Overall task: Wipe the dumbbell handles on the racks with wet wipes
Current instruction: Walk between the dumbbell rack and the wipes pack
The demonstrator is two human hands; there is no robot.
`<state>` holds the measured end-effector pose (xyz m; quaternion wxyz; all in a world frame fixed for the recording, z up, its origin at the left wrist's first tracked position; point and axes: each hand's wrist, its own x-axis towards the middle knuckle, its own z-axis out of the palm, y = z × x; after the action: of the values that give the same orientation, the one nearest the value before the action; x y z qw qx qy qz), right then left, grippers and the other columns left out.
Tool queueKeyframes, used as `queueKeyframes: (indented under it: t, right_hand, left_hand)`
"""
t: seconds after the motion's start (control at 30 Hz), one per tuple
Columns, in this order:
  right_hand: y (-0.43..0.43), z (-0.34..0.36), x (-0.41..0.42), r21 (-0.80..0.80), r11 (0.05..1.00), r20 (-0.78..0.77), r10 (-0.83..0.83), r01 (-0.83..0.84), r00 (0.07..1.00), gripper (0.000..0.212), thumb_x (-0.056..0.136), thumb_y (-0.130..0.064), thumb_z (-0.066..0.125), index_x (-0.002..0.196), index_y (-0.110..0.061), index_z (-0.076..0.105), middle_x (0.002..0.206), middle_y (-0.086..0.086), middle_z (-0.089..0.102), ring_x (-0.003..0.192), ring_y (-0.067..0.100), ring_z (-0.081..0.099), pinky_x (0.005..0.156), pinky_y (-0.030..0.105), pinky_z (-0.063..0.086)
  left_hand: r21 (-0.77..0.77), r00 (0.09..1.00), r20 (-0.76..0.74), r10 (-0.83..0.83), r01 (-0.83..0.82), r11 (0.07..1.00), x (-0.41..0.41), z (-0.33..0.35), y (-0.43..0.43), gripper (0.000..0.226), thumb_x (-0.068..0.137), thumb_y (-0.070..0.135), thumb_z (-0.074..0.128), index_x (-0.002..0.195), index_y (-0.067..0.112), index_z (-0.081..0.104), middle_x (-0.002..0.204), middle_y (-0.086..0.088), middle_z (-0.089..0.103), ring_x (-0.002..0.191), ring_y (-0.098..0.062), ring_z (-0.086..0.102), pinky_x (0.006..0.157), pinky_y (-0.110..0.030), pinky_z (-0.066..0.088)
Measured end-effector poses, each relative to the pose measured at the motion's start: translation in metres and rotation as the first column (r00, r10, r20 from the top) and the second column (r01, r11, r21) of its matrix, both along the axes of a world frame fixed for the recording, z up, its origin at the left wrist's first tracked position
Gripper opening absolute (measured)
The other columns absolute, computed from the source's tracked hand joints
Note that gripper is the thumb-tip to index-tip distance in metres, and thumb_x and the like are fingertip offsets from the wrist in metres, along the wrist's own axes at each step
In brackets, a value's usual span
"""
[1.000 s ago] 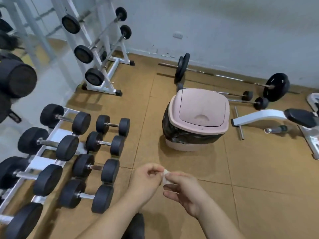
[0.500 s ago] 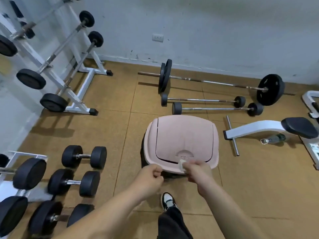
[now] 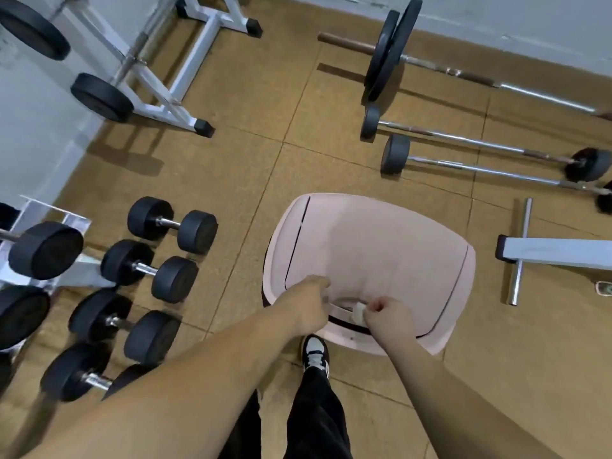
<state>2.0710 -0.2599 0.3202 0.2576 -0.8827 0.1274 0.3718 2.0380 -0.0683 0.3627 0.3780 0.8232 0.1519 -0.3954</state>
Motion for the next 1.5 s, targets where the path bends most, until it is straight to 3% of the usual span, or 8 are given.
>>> queueKeyframes:
  t: [0.1,0.23,0.4,0.57,0.7,1.03,1.3,1.5]
  right_hand:
    - [-0.004,-0.021,0.001,0.027,0.993,-0.181,0.122,-0.119,0.976,0.016,0.096,-0.017,0.057,0.090,-0.013,0.070,0.087,0.009,0.065,0.085,0.025,0.061,0.075,0.029,0.044]
    - [-0.010,-0.039,0.002,0.077,0.961,-0.322,0.275,-0.265,0.906,0.054,0.091,-0.015,0.047,0.143,-0.019,0.058,0.143,0.007,0.059,0.128,0.030,0.055,0.100,0.027,0.044]
    - [-0.010,-0.027,0.005,0.051,0.982,-0.282,0.188,-0.181,0.941,0.050,0.098,-0.013,0.051,0.148,-0.014,0.054,0.148,0.008,0.056,0.132,0.028,0.055,0.100,0.029,0.042]
    - [0.022,0.011,0.008,0.135,0.983,-0.147,0.147,-0.128,0.978,0.029,0.094,-0.011,0.051,0.113,-0.008,0.072,0.102,0.008,0.072,0.086,0.020,0.061,0.071,0.028,0.047]
    - [0.067,0.058,0.004,0.216,0.957,-0.088,0.217,-0.195,0.972,0.030,0.096,-0.021,0.051,0.067,-0.015,0.053,0.060,0.006,0.050,0.059,0.023,0.046,0.057,0.030,0.036]
    - [0.237,0.175,-0.129,0.384,0.694,0.048,0.643,-0.608,0.764,0.027,0.100,-0.023,0.056,0.089,-0.002,0.069,0.079,0.014,0.069,0.076,0.027,0.063,0.072,0.036,0.049]
    - [0.320,0.258,-0.414,0.499,0.269,0.138,0.914,-0.824,0.381,0.022,0.100,-0.028,0.057,0.090,-0.016,0.072,0.090,0.007,0.077,0.089,0.024,0.070,0.087,0.045,0.057]
    - [0.311,0.278,-0.647,0.586,0.065,0.059,0.991,-0.808,0.122,0.020,0.105,-0.028,0.055,0.106,-0.017,0.071,0.091,0.005,0.077,0.093,0.023,0.073,0.090,0.044,0.059]
  left_hand:
    - [-0.015,0.997,-0.066,-0.032,0.032,0.999,0.007,-0.022,-0.003,0.052,0.100,0.016,0.053,0.151,0.017,0.041,0.158,-0.006,0.040,0.138,-0.028,0.046,0.105,-0.026,0.039]
    - [-0.016,0.993,-0.108,-0.054,0.053,0.998,0.007,-0.038,-0.006,0.061,0.101,0.010,0.048,0.159,0.016,0.032,0.169,-0.001,0.018,0.149,-0.025,0.032,0.118,-0.029,0.032]
    - [-0.012,0.988,-0.121,0.098,-0.100,0.995,-0.003,-0.029,-0.019,0.052,0.102,0.013,0.050,0.153,0.019,0.043,0.146,-0.009,0.051,0.120,-0.027,0.058,0.101,-0.032,0.050]
    - [-0.065,0.958,-0.062,0.280,-0.283,0.957,-0.025,0.010,-0.010,0.039,0.104,0.013,0.047,0.143,0.018,0.054,0.120,-0.012,0.064,0.097,-0.022,0.058,0.080,-0.022,0.043]
    - [-0.045,0.886,0.043,0.461,-0.459,0.887,-0.061,0.047,0.008,0.026,0.102,0.016,0.047,0.120,0.022,0.065,0.114,-0.001,0.064,0.106,-0.018,0.058,0.098,-0.028,0.049]
    - [-0.195,0.252,0.310,0.917,-0.927,0.320,-0.263,0.139,0.085,0.027,0.098,0.011,0.051,0.117,0.019,0.070,0.102,0.006,0.068,0.099,-0.012,0.063,0.094,-0.026,0.053]
    - [-0.342,-0.405,0.420,0.812,-0.899,-0.272,-0.536,0.190,0.074,0.016,0.095,0.012,0.061,0.087,0.023,0.070,0.077,0.009,0.067,0.068,-0.003,0.059,0.066,-0.017,0.046]
    - [-0.339,-0.640,0.367,0.675,-0.768,-0.544,-0.758,0.191,0.025,0.011,0.093,0.031,0.066,0.085,0.025,0.071,0.080,0.005,0.068,0.070,-0.005,0.058,0.071,-0.025,0.049]
